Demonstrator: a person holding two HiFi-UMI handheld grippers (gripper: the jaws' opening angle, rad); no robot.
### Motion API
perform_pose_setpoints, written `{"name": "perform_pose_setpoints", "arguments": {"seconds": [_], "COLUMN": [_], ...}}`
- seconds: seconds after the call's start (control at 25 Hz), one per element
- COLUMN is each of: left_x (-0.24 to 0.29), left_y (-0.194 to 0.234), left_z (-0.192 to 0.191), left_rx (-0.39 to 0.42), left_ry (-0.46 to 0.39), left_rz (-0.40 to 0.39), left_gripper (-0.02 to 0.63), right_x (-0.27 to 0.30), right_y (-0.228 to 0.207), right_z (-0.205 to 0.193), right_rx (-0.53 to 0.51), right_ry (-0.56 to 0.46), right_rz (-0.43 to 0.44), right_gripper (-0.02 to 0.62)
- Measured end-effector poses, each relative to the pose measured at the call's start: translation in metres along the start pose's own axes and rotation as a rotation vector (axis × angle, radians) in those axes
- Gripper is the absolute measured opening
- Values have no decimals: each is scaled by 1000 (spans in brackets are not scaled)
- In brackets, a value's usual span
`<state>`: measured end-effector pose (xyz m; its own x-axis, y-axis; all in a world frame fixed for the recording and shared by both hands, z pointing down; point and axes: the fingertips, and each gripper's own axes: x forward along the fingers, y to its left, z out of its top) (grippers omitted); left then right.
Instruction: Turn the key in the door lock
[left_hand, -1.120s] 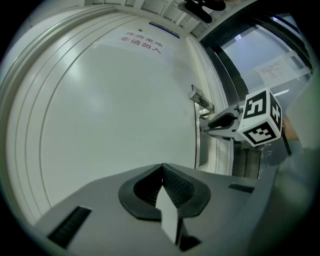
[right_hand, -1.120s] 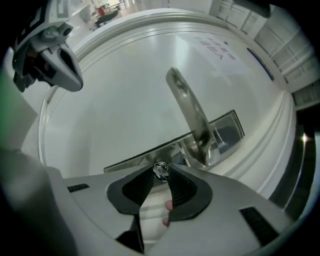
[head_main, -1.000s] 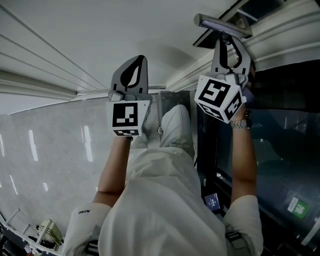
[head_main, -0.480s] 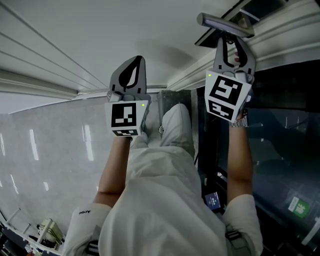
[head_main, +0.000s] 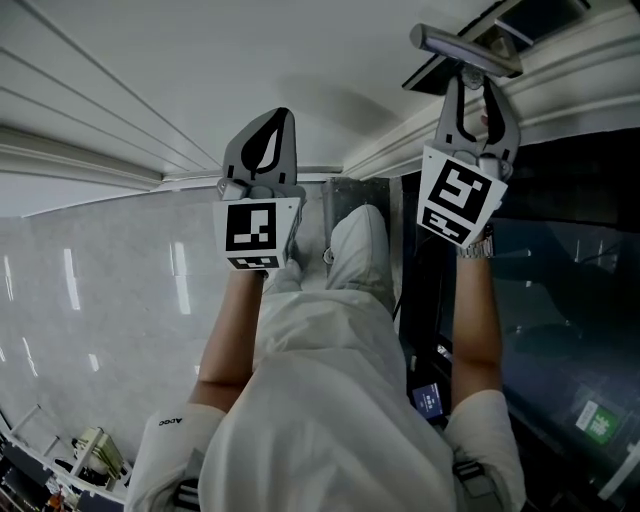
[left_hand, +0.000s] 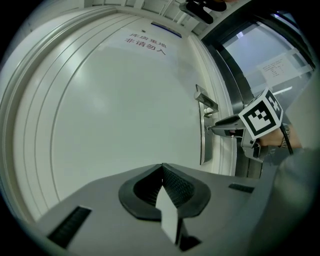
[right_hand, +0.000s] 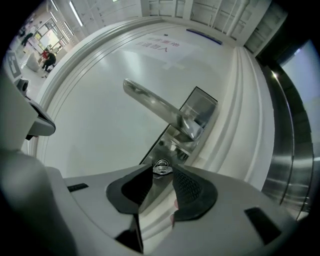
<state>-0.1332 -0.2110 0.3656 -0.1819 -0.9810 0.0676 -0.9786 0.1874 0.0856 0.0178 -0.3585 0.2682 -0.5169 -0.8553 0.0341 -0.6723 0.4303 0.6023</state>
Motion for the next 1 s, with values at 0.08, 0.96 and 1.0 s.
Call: {"name": "perform_pose_setpoints", "arguments": {"seconds": [0.08, 0.96, 1.0], "left_x": [-3, -82, -87], "left_y": [5, -11, -13], "left_z": [-3, -57, -61], "left_rx": [3, 124, 115], "left_ry": [6, 86, 94], "left_rz": [10, 33, 33], "left_gripper": [8, 8, 8], "right_x": [-4, -96, -102], "right_y": [0, 139, 149], "right_z": [-1, -49, -54], "right_rx": [9, 585, 600], "right_ry": [-17, -43, -25], "right_rz": [-21, 443, 470], "right_gripper": [100, 66, 51]}}
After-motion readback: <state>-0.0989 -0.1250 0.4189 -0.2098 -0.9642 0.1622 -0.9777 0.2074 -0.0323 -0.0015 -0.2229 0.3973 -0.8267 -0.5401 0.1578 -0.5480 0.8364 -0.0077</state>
